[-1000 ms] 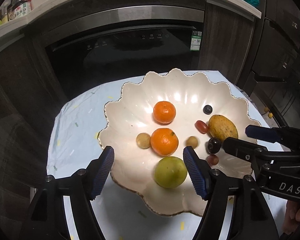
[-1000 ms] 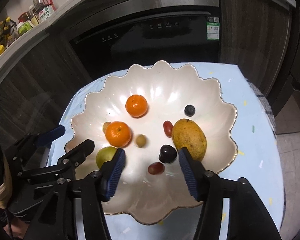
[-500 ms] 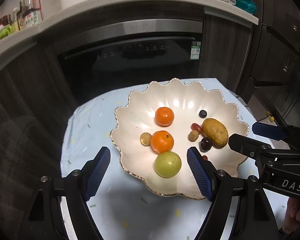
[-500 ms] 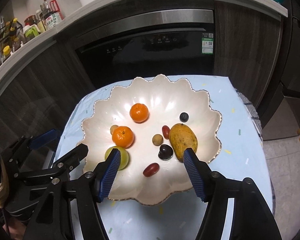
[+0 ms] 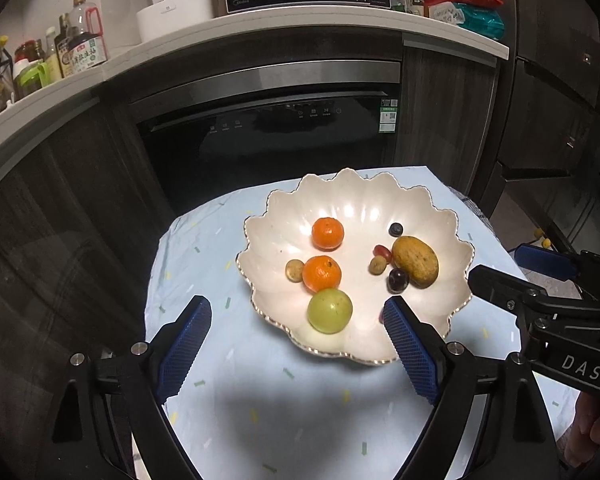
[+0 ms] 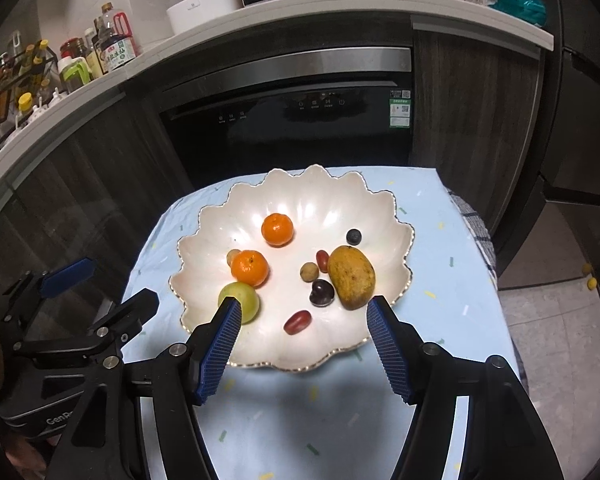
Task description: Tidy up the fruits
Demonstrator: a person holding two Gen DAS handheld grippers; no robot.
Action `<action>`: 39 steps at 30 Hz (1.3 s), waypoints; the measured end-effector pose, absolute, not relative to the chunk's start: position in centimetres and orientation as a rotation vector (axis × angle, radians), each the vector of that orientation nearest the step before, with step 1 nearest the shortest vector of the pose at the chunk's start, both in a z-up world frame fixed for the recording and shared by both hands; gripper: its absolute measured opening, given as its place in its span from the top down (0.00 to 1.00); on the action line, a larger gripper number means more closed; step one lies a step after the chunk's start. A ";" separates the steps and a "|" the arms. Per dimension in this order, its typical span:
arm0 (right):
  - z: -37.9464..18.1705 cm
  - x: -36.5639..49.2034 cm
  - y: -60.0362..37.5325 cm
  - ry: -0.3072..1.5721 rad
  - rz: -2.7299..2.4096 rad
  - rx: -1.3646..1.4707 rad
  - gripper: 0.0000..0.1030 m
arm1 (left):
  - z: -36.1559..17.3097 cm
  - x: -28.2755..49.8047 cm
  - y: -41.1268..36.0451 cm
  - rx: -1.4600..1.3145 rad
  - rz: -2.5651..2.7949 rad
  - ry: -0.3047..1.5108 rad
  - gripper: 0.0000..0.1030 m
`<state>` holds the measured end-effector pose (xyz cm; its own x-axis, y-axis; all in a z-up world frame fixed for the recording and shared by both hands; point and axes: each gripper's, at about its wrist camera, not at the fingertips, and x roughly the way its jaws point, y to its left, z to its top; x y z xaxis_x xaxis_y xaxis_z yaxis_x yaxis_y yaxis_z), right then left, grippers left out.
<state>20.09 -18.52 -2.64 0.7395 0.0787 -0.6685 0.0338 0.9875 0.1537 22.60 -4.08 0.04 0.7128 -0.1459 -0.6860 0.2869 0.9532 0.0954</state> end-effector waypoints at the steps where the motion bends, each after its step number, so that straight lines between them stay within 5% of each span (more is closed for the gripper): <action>1: -2.6 19.8 -18.5 0.735 0.022 0.158 0.36 | 0.1 22.3 -4.1 0.202 -0.239 0.739 0.14; 39: -5.7 9.0 -16.4 0.621 -0.054 0.031 0.35 | -3.6 10.3 0.4 0.122 -0.056 0.695 0.14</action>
